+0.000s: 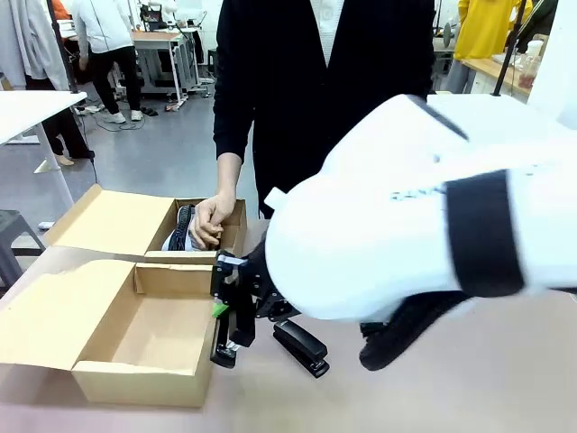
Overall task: Place items inside the box.
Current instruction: Pick up a Pencil pouch or Stapler and place it inside the Mailer Box closest to the robot.
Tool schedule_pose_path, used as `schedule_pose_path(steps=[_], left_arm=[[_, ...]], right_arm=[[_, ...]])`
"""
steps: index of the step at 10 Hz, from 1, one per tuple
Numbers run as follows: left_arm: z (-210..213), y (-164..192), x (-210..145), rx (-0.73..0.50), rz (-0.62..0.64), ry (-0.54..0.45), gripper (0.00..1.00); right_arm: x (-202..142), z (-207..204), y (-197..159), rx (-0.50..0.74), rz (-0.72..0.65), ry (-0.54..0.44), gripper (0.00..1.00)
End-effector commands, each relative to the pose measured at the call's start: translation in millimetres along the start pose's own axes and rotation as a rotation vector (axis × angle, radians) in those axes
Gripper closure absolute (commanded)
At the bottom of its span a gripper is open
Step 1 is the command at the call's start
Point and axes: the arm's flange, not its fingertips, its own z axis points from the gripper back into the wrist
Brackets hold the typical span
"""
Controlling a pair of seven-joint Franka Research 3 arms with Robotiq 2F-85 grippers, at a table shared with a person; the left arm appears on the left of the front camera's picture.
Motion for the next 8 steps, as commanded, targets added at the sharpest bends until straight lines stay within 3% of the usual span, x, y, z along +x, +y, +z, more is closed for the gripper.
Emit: schedule_pose_path(steps=[1, 3, 4, 5, 8], left_arm=[[0, -2, 0, -0.018, -0.019, -0.008, 0.0], [0, -2, 0, -0.018, -0.019, -0.008, 0.0], [0, -2, 0, -0.018, -0.019, -0.008, 0.0], [0, -2, 0, -0.018, -0.019, -0.008, 0.0], [0, -2, 0, -0.018, -0.019, -0.008, 0.0]], right_arm=[[-2, 28, -22, -0.042, -0.021, -0.04, 0.64], [1, 5, -7, -0.009, -0.005, -0.009, 0.64], [-5, -6, 20, -0.059, 0.04, -0.094, 0.64], [4, -25, 52, -0.04, 0.096, -0.082, 0.64], [26, -74, 114, -0.137, 0.081, -0.056, 0.64]])
